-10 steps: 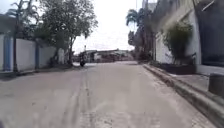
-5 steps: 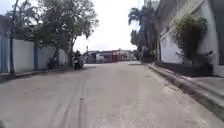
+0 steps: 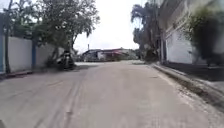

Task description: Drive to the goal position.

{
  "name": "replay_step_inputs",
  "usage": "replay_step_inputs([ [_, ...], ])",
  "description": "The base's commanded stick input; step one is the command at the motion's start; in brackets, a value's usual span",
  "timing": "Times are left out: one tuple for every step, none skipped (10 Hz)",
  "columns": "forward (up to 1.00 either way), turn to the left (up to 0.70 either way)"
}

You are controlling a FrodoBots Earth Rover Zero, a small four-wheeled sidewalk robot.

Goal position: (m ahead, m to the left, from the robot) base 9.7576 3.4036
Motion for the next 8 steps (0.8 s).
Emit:
replay_step_inputs([
  [1.0, 0.0],
  [1.0, 0.0],
  [1.0, 0.0],
  [1.0, 0.0],
  [1.0, 0.0],
  [1.0, 0.0],
  [1.0, 0.0],
  [1.0, 0.0],
])
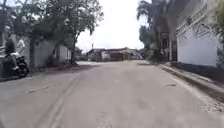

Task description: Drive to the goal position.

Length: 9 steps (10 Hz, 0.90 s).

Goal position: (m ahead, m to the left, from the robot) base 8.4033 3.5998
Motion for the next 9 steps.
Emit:
replay_step_inputs([
  [1.0, 0.0],
  [1.0, 0.0],
  [1.0, 0.0],
  [1.0, 0.0],
  [1.0, 0.0],
  [1.0, 0.0],
  [1.0, 0.0],
  [1.0, 0.0],
  [1.0, 0.0],
])
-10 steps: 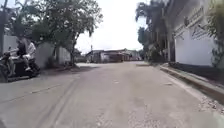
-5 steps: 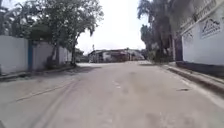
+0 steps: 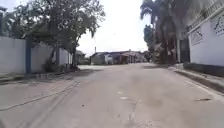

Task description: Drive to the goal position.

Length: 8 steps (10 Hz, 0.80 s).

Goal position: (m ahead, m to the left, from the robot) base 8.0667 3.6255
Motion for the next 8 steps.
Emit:
replay_step_inputs([
  [1.0, 0.0],
  [1.0, 0.0],
  [1.0, 0.0],
  [1.0, -0.01],
  [1.0, -0.03],
  [1.0, -0.04],
  [1.0, -0.15],
  [1.0, -0.37],
])
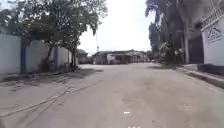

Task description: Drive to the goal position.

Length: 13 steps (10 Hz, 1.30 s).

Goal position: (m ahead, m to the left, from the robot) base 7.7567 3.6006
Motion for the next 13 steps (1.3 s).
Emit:
replay_step_inputs([
  [1.0, -0.4],
  [1.0, -0.37],
  [1.0, -0.15],
  [1.0, 0.0],
  [1.0, 0.0],
  [1.0, 0.0],
  [1.0, 0.0],
  [1.0, 0.0],
  [1.0, 0.0],
  [1.0, 0.0],
  [1.0, 0.0],
  [1.0, 0.0],
  [1.0, 0.0],
])
